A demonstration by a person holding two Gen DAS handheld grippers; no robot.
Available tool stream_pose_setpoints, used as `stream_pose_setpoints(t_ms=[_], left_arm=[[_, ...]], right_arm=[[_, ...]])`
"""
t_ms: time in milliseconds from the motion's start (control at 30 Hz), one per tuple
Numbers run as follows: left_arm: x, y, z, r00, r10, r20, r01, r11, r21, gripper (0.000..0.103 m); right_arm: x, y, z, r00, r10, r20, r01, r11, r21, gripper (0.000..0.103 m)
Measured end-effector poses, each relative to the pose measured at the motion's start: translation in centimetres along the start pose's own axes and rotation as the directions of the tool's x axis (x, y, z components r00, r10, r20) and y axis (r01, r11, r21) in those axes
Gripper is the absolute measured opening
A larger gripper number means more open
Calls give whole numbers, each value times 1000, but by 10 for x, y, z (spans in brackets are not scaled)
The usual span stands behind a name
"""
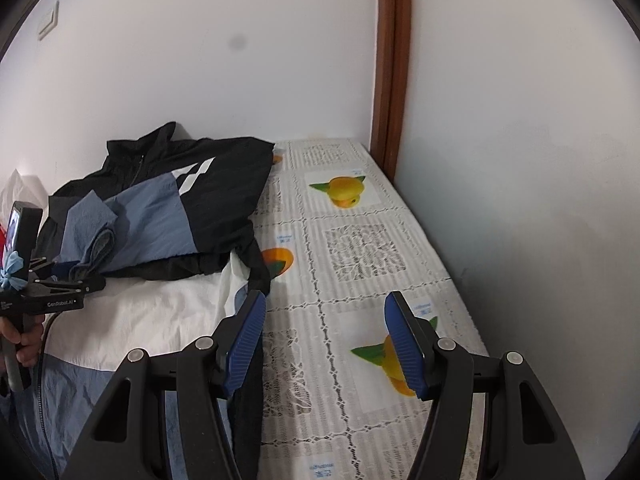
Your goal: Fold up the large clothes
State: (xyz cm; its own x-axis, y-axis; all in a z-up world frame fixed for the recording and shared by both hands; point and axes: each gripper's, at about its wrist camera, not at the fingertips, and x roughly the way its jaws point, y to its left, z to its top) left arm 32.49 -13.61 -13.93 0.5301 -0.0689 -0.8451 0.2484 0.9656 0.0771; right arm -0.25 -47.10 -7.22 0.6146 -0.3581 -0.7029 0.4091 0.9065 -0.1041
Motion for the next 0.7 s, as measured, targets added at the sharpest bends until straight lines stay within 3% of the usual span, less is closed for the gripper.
stream_pose_setpoints(t_ms=[133,200,300,500,700], left_arm=[[-13,12,3,998,-64,10,64,998,-25,18],[-22,20,5,996,-77,33,78,996,-37,12],[-43,41,6,993,-86,80,92,993,-76,10],[-77,112,3,985,-29,169,65,975,-211,10],[-70,192,-8,984,-10,175,78,919,-385,9]], right_arm=[[-2,17,5,1000,22,3,-22,1000,-17,61],[-5,30,11,999,44,10,-43,999,-31,61],[-8,54,22,997,76,21,-74,996,-58,61],[-1,107,43,989,149,21,-146,984,-98,61],[22,157,58,981,192,-11,-192,970,-148,61]])
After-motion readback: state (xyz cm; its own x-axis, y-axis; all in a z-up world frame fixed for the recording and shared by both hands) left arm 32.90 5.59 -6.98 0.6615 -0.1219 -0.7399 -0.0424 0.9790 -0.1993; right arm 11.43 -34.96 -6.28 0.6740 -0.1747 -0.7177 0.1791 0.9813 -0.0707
